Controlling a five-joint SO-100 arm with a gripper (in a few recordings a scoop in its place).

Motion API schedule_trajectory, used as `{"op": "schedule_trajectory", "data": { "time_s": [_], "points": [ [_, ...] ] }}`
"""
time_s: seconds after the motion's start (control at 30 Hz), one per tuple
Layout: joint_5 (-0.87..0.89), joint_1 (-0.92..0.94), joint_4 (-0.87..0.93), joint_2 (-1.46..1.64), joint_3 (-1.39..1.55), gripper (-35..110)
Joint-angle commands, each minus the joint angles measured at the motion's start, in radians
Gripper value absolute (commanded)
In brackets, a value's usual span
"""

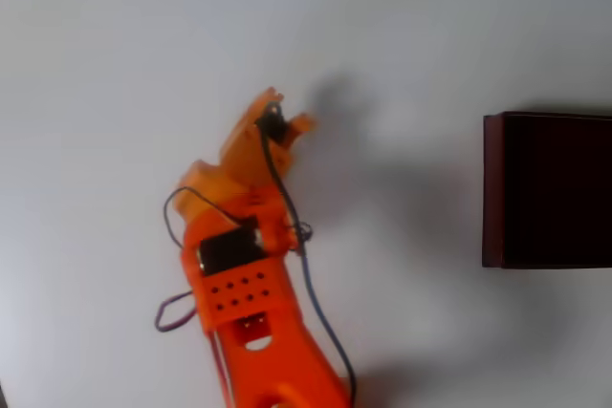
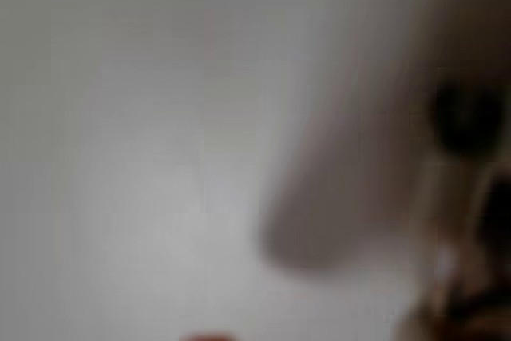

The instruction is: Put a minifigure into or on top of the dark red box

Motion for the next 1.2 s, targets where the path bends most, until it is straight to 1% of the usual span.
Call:
{"op": "schedule_trajectory", "data": {
  "time_s": [0.0, 0.2, 0.3, 0.4, 0.43, 0.5, 0.63, 0.7, 0.77, 0.83, 0.9, 1.07, 1.17],
  "points": [
    [-0.051, 0.035, -0.095, 0.014, 0.071, 0],
    [-0.021, 0.044, -0.187, 0.049, 0.153, 0],
    [-0.028, 0.048, -0.193, 0.049, 0.152, 0],
    [-0.080, 0.058, -0.181, 0.049, 0.135, 0],
    [-0.110, 0.071, -0.161, 0.061, 0.126, 0],
    [-0.163, 0.094, -0.011, 0.130, 0.080, 0],
    [-0.311, 0.207, 0.419, 0.310, -0.067, 0],
    [-0.420, 0.302, 0.563, 0.373, -0.135, 0],
    [-0.551, 0.417, 0.652, 0.414, -0.189, 0],
    [-0.678, 0.534, 0.699, 0.448, -0.224, 0],
    [-0.807, 0.658, 0.709, 0.485, -0.239, 0],
    [-1.094, 0.920, 0.603, 0.495, -0.259, 0],
    [-1.193, 1.005, 0.538, 0.408, -0.311, 0]
  ]
}}
